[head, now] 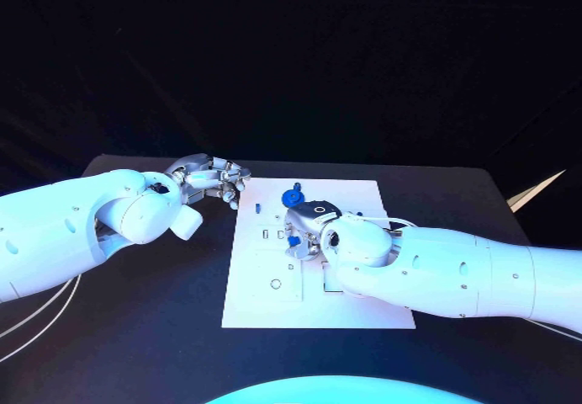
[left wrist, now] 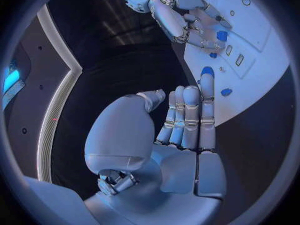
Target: Assemble the parts on the task board
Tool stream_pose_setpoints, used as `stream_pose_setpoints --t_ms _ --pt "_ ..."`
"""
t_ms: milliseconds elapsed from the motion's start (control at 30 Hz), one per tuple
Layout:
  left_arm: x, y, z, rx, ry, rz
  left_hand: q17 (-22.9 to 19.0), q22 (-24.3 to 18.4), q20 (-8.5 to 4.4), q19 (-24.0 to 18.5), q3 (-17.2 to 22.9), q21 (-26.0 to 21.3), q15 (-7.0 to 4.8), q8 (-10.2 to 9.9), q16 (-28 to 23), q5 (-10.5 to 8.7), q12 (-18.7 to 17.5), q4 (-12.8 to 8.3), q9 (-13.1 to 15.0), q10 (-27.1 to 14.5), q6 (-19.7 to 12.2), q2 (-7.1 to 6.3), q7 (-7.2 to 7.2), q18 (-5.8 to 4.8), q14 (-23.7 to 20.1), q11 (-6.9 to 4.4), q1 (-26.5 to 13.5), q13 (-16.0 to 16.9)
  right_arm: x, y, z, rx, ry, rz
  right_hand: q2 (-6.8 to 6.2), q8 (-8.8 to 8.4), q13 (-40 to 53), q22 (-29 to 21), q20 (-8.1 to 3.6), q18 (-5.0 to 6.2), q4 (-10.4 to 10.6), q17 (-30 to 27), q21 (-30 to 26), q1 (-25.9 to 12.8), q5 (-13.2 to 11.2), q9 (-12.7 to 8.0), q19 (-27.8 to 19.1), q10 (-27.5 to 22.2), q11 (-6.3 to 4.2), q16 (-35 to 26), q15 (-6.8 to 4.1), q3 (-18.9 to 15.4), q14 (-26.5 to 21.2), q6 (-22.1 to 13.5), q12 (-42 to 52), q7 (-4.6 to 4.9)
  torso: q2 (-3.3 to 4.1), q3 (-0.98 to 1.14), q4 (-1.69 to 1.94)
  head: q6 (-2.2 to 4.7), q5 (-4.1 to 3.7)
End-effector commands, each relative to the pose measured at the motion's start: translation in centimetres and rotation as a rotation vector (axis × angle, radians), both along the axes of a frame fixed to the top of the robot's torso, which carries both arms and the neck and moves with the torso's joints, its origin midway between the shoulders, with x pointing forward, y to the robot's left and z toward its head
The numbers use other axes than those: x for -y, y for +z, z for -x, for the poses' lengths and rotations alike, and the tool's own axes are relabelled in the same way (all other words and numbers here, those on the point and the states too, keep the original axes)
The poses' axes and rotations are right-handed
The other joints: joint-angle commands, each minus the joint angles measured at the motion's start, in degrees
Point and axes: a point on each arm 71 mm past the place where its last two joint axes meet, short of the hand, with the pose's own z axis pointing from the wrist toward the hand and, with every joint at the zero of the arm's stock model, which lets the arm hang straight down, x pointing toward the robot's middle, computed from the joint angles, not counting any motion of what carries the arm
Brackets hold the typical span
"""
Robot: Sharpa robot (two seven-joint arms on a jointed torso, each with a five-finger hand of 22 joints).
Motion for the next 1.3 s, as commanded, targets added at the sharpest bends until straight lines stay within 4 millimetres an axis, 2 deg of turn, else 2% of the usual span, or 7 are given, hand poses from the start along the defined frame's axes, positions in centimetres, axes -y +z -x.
stream_pose_setpoints --t_ms 33,533,1100,1300 --pt "0.10 0.03 0.02 -0.001 -0.005 0.002 -0.45 -0.60 0.36 0.35 0.81 -0.89 -0.06 -0.48 -0.95 0.92 -0.49 -0.42 -0.73 -0.71 -0.89 -0.05 0.52 0.74 -0.30 0.22 0.17 -0.57 0.17 -0.21 0.01 -0.001 0.001 0.004 1.61 -0.07 6.86 11.45 0.52 -0.09 -1.47 14.44 -0.78 -0.17 0.71 0.10 2.34 -0.42 -0.13 0.31 0.09 2.18 5.09 0.28 -0.16 0.05 0.00 0.03 -0.01 -0.05 0.06" --pt "0.04 -0.06 0.01 -0.008 -0.008 0.000 -0.77 -0.79 0.42 0.48 0.76 -1.17 0.00 -0.33 -1.00 0.88 -0.38 -0.37 -0.93 -0.78 -1.02 -0.04 0.56 0.75 -0.43 0.26 0.09 -0.79 0.39 -0.24 0.00 -0.003 0.016 0.002 2.78 -0.19 7.02 11.72 0.41 -0.21 -4.47 14.76 -0.38 1.21 0.71 0.09 2.54 -0.22 -0.17 0.49 0.03 5.70 5.17 0.93 0.03 0.07 0.01 0.00 0.01 -0.13 0.01" --pt "-0.02 -0.16 0.02 -0.012 -0.008 -0.002 -0.94 -0.87 0.45 0.53 0.73 -1.30 0.02 -0.26 -1.03 0.87 -0.33 -0.34 -1.03 -0.83 -1.08 -0.06 0.59 0.75 -0.51 0.29 0.05 -0.89 0.51 -0.24 -0.04 -0.003 0.019 -0.002 2.57 -0.40 6.96 11.76 0.42 -0.22 -4.75 14.79 -0.34 0.92 0.65 0.01 2.56 -0.27 -0.10 0.51 0.07 6.00 5.18 0.72 -0.04 0.18 0.00 -0.04 0.01 -0.16 -0.02" --pt "-0.03 -0.18 0.03 -0.014 -0.009 -0.003 -0.94 -0.87 0.45 0.53 0.73 -1.30 0.02 -0.26 -1.03 0.87 -0.33 -0.34 -1.03 -0.83 -1.08 -0.06 0.59 0.75 -0.51 0.29 0.05 -0.89 0.53 -0.26 -0.06 -0.004 0.022 -0.002 2.28 -0.70 6.90 11.76 0.47 -0.21 -5.55 14.87 -0.39 1.00 0.67 -0.10 2.55 -0.35 -0.01 0.56 0.15 6.66 5.19 0.44 -0.11 0.28 0.01 -0.03 0.02 -0.18 -0.05"
